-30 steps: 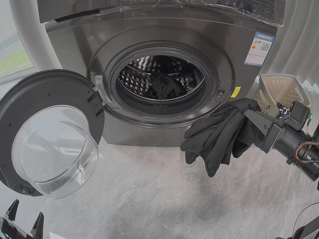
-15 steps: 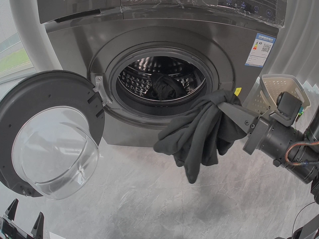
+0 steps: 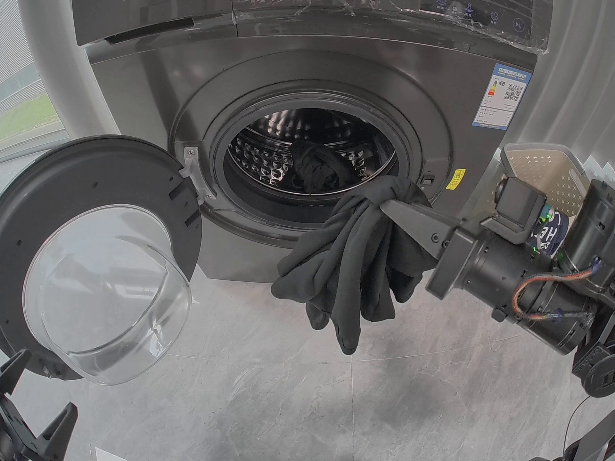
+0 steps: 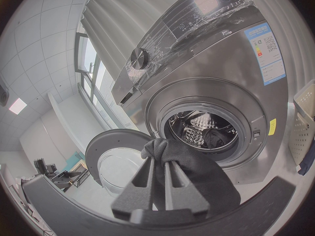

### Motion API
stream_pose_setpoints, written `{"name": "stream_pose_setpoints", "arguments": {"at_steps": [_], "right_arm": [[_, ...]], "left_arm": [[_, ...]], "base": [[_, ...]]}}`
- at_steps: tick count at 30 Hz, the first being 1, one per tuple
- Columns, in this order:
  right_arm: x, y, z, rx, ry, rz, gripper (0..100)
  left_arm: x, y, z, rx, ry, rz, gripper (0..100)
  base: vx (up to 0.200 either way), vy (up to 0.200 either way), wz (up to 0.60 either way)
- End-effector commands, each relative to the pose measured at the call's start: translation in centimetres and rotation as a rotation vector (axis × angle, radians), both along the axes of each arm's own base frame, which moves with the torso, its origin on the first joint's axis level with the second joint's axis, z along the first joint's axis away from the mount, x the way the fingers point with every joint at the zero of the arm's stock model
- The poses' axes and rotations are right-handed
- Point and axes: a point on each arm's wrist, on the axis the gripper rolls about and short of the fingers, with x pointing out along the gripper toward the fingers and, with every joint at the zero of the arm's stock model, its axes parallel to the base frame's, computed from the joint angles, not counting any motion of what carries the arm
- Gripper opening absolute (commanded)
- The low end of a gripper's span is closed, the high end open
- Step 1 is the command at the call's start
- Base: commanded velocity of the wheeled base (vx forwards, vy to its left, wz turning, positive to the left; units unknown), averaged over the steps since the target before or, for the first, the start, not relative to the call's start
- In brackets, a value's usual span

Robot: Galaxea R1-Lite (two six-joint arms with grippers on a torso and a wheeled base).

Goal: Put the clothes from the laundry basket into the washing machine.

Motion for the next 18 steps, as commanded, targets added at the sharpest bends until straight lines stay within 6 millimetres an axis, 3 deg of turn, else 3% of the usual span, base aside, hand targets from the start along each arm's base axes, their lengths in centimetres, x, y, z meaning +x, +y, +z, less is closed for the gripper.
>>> {"name": "stream_pose_setpoints", "arguments": {"at_steps": [1, 4, 5, 9, 14, 18], "right_arm": [[1.6, 2.5, -0.6, 0.023, -0.022, 0.022, 0], [1.8, 3.4, -0.4, 0.041, -0.037, 0.036, 0], [1.8, 3.4, -0.4, 0.041, -0.037, 0.036, 0], [1.9, 3.7, -0.2, 0.051, -0.046, 0.041, 0], [1.8, 3.5, -0.2, 0.05, -0.045, 0.039, 0], [1.7, 3.5, -0.1, 0.052, -0.046, 0.041, 0]], "left_arm": [[6.7, -0.6, 2.8, 0.029, 0.203, -0.218, 100], [9.7, -1.6, 3.0, 0.038, 0.243, -0.335, 100], [9.7, -1.6, 3.0, 0.038, 0.243, -0.335, 100], [13.3, -4.6, 2.6, 0.045, 0.28, -0.511, 100], [17.4, -6.6, 1.8, 0.05, 0.33, -0.524, 100], [19.3, -8.0, 0.8, 0.059, 0.338, -0.556, 100]], "base": [[0.0, 0.0, 0.0], [0.0, 0.0, 0.0], [0.0, 0.0, 0.0], [0.0, 0.0, 0.0], [0.0, 0.0, 0.0], [0.0, 0.0, 0.0]]}}
